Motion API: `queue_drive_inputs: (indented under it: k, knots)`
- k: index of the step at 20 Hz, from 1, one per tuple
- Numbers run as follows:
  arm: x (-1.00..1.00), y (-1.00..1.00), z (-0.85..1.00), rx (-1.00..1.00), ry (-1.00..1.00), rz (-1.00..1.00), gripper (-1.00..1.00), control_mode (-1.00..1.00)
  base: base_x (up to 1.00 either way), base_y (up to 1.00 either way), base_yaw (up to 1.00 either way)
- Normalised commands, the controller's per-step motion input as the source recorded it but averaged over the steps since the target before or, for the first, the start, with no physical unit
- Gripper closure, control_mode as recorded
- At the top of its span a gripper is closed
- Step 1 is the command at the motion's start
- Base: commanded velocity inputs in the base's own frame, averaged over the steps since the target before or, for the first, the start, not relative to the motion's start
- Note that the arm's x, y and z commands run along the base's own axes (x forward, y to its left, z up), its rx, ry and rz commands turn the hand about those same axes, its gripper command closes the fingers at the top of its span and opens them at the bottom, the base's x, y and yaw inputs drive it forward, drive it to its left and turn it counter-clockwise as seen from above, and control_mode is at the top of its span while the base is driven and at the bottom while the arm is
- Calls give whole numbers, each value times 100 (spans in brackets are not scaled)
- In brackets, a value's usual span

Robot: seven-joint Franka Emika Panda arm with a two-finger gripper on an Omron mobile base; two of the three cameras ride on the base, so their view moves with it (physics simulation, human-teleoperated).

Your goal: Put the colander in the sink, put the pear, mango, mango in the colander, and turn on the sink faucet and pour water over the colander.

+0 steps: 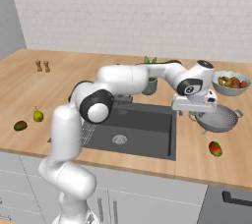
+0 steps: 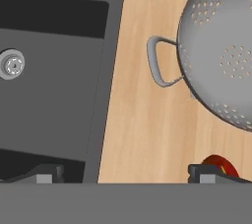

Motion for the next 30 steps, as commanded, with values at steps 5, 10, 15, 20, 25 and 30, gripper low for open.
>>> queue_drive_inputs:
  k: [5,10,15,20,25,30]
  knots:
    - [24,0,-10,0,0,0,-100,-100,0,0,0]
    - [41,0,-31,0,0,0,-100,-100,0,0,0]
    - [31,-7,-18,1,0,1,-100,-100,0,0,0]
    - [20,-12,-10,0,0,1,-100,-100,0,0,0]
    - [10,-7,-19,0,0,0,-100,-100,0,0,0]
    - [2,-1,-30,0,0,0,-100,-100,0,0,0]
